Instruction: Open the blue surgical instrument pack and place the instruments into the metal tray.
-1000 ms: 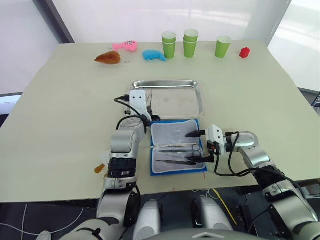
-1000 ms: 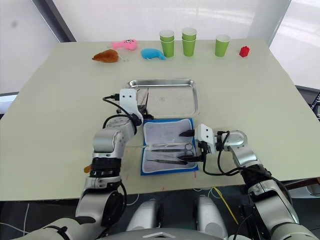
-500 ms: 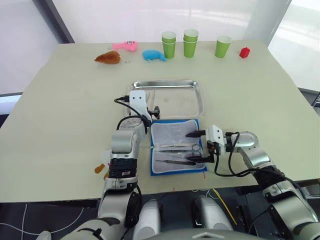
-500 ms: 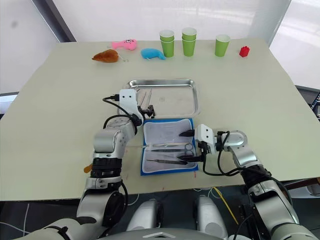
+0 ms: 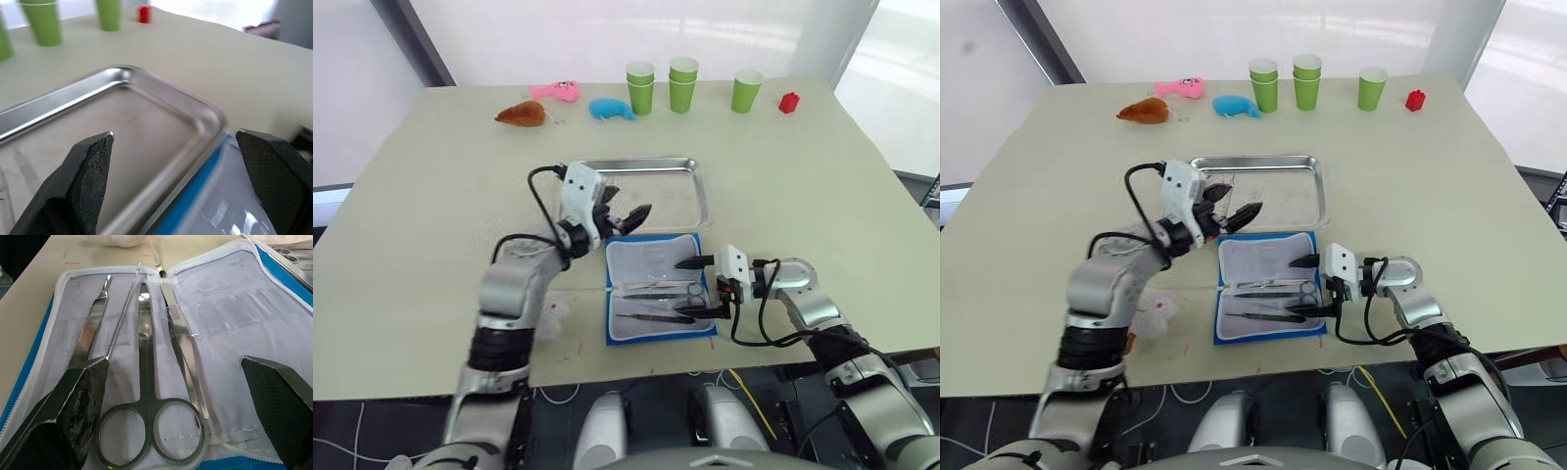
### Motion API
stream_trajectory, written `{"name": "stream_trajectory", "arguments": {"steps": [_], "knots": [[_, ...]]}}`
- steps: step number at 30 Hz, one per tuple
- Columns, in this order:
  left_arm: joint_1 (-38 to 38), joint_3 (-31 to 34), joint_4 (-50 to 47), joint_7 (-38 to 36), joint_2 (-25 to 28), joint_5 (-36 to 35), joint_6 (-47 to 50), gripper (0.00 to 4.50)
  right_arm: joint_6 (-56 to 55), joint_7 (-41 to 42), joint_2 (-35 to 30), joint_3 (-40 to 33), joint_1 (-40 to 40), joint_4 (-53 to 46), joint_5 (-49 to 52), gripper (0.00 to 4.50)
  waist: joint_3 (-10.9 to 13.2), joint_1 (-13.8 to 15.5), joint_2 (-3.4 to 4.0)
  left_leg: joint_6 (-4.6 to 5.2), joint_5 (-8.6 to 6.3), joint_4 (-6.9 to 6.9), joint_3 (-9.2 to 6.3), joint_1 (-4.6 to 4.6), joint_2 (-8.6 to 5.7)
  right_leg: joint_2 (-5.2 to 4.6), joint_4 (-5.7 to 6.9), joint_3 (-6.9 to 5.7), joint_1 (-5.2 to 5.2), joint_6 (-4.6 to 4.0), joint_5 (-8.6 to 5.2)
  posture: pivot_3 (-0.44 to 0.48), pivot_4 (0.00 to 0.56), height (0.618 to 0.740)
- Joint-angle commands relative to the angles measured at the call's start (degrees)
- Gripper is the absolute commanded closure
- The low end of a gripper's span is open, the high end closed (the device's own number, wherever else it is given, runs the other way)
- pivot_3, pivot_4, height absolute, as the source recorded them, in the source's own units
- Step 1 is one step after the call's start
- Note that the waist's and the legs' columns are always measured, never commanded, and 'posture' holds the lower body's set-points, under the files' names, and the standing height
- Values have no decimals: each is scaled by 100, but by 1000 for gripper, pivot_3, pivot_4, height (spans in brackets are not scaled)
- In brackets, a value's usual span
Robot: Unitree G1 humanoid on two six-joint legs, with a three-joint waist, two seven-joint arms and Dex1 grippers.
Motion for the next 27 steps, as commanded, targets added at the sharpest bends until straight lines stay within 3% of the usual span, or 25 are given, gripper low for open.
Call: {"name": "stream_trajectory", "arguments": {"steps": [1,6,10,18,21,27], "knots": [[153,424,136,-1747,1016,-478,-524,271,82,-61,-12,257,230,396,-388,0,1,4,0,0,0,-1,0,0,1,2,-3,0,0,0,0,0,150,740],[87,432,980,-3276,1944,-339,-1706,115,77,-62,-14,254,253,388,-388,0,-2,17,-4,2,-1,-10,7,4,1,1,-7,0,-1,-2,-2,0,150,740],[-96,393,1437,-4163,2280,-405,-2262,115,77,-63,-17,249,257,391,-386,0,-3,17,-5,2,-1,-12,8,4,2,1,-6,1,-2,-3,-2,0,150,740],[-416,-462,1913,-4404,3367,-1175,-3030,115,70,-55,-45,225,254,416,-384,0,-3,18,-8,3,-1,-14,10,3,6,3,-7,3,-4,-1,-2,0,150,740],[-553,-646,2106,-4404,3412,-1253,-3144,115,74,-64,-42,220,249,420,-383,0,-3,20,-8,3,-1,-14,13,4,6,4,-6,5,-5,-1,-3,0,150,740],[-646,-639,2220,-4379,2863,-968,-3104,115,77,-69,-40,211,226,443,-382,0,-3,23,-9,4,-1,-14,14,3,6,6,-5,5,-5,0,-2,0,150,740]]}}
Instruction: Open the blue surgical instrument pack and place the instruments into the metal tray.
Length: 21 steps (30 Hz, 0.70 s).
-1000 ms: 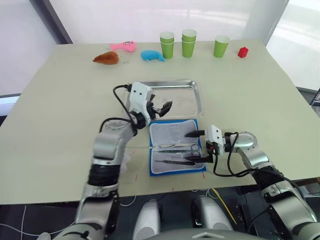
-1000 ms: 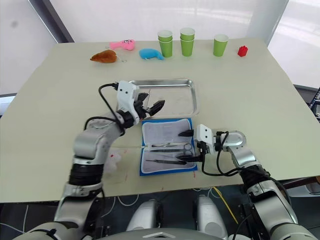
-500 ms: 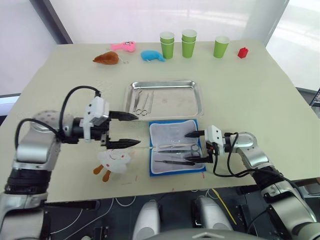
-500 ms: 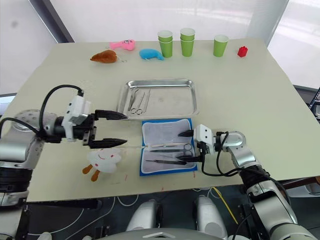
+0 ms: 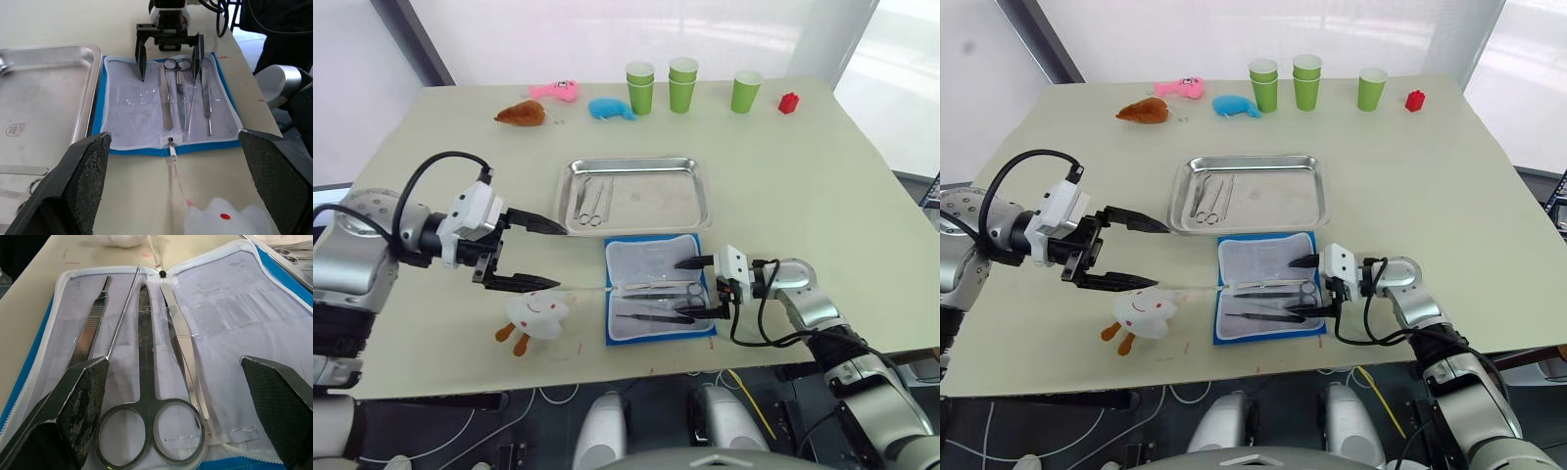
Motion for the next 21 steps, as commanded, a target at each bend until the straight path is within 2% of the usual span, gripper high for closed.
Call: {"name": "stream_trajectory", "arguments": {"steps": [1,5,8,9,10,11,21], "knots": [[-111,49,-54,-235,-283,170,-41,115,108,-70,-41,227,212,441,-384,0,0,1,0,0,0,0,0,0,0,0,0,0,0,0,0,0,150,740],[-168,-10,-103,-209,-678,383,40,115,109,-68,-33,225,172,471,-390,0,-1,-4,-1,0,0,0,0,0,0,3,0,1,0,0,0,0,150,740],[-270,-142,-23,-144,-970,639,-36,1453,105,-66,-39,225,167,475,-391,0,-1,-5,-2,0,0,0,0,1,0,3,0,3,0,1,1,0,150,740],[-320,-178,36,-77,-1073,753,-97,1725,103,-67,-40,225,169,478,-392,0,-1,-2,-2,0,0,0,1,1,0,3,1,3,0,1,1,0,150,740],[-364,-242,94,-8,-1160,909,-160,2271,105,-67,-41,225,174,471,-391,0,-1,-5,-2,0,0,0,0,1,0,3,0,3,0,0,1,0,150,740],[-391,-307,142,3,-1226,1045,-222,2398,109,-67,-40,225,173,468,-389,0,-1,-5,-2,0,0,0,0,1,0,3,1,3,0,1,1,0,150,740],[-586,-732,556,634,-2327,1968,-368,2398,100,-95,-19,224,158,495,-395,0,-3,-13,-4,1,0,2,-1,2,0,8,3,7,0,0,2,0,150,740]]}}
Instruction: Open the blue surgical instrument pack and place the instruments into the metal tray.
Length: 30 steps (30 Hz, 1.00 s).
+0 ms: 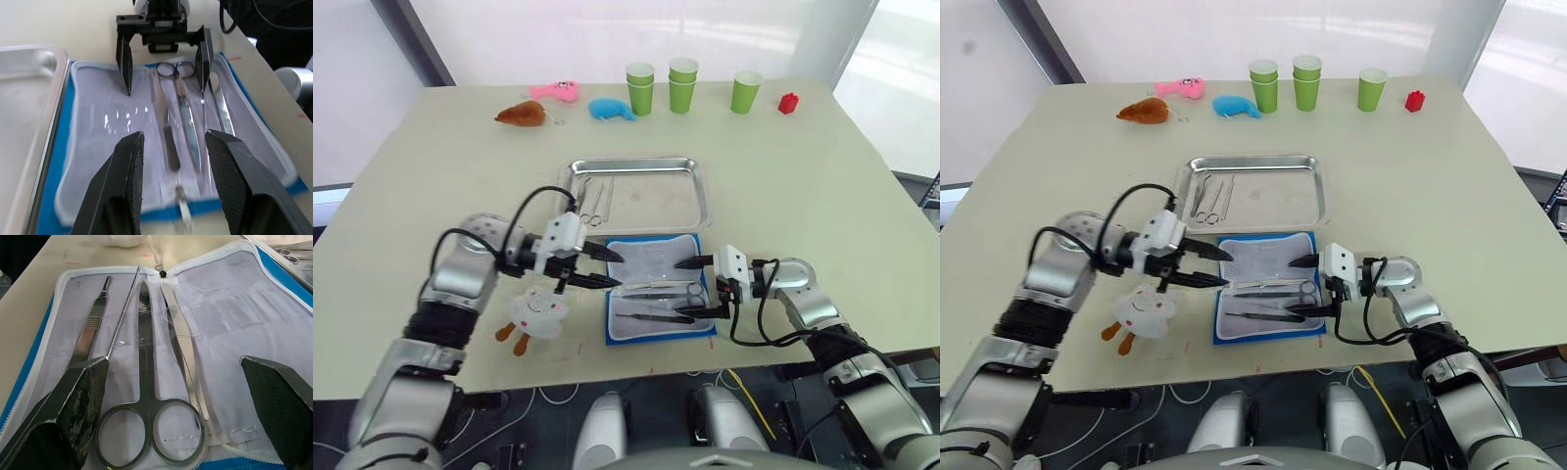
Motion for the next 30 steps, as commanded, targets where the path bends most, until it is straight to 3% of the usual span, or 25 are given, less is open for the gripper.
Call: {"name": "stream_trajectory", "arguments": {"steps": [1,6,25,26,28,30], "knots": [[-195,-18,191,211,-195,269,-181,2398,153,-111,-49,212,215,413,-394,0,0,6,1,0,0,0,-1,0,0,1,-1,0,0,0,0,0,150,740],[-216,-84,485,364,-363,642,-460,2398,155,-131,-56,201,232,392,-392,0,-1,2,0,0,0,0,0,2,0,1,-1,2,1,0,0,0,150,740],[154,-199,880,464,-743,946,-806,2398,153,-154,-67,196,304,322,-393,0,-5,14,0,0,0,0,-1,2,0,-1,-1,0,2,0,1,0,150,740],[161,-204,896,451,-754,946,-800,2826,153,-156,-70,196,309,316,-393,0,-8,15,-1,0,0,0,-1,2,0,-1,-1,0,2,0,1,0,150,740],[179,-218,920,405,-768,936,-790,3211,158,-158,-74,193,313,309,-391,0,-9,14,-2,0,0,0,-1,2,0,-1,-1,0,2,0,1,0,150,740],[204,-261,962,314,-752,957,-800,4154,165,-163,-85,187,318,295,-387,0,-9,12,-1,0,0,0,-1,2,0,-1,-1,0,2,0,1,0,150,740]]}}
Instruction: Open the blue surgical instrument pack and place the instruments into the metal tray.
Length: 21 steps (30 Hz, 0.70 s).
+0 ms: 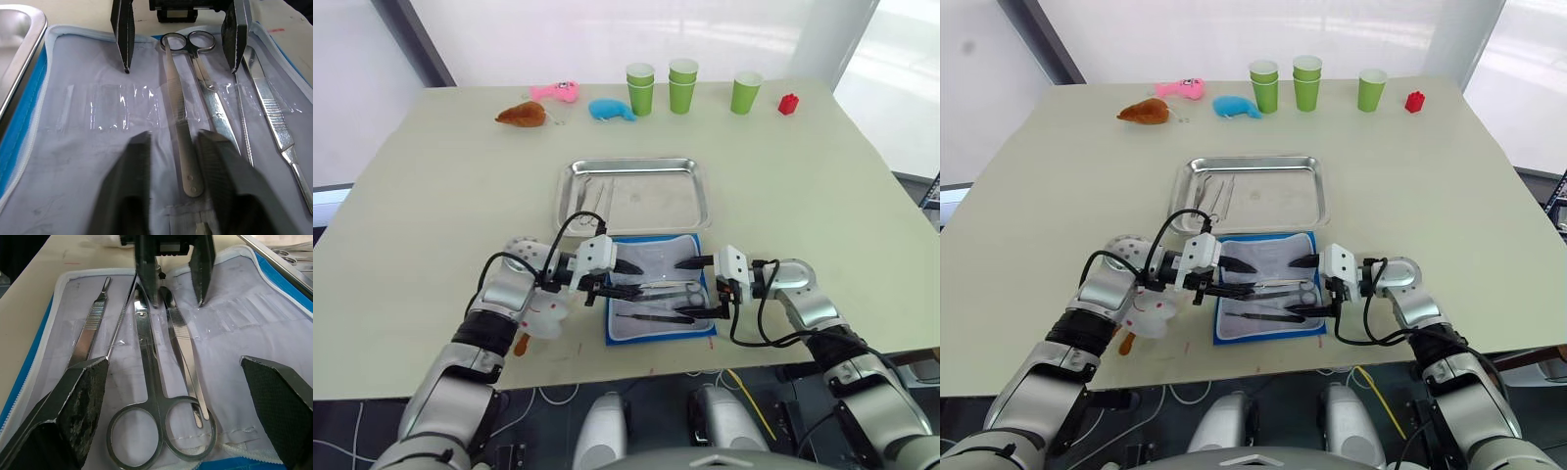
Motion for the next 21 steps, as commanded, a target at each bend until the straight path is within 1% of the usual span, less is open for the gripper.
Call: {"name": "stream_trajectory", "arguments": {"steps": [1,10,21], "knots": [[91,-110,116,-145,14,67,-19,4456,176,-129,-83,198,256,307,-385,0,-1,0,0,0,0,0,0,0,0,0,0,0,0,0,0,0,150,740],[-23,-96,79,-283,62,16,65,4456,199,-131,-131,195,285,256,-380,0,-2,-1,1,0,0,0,0,1,0,0,0,0,0,0,0,0,150,740],[-213,-95,-708,-188,385,194,710,4456,218,-159,-92,219,306,249,-375,0,-2,-2,2,0,0,0,-1,-2,0,1,0,-1,-1,0,0,0,150,740]]}}
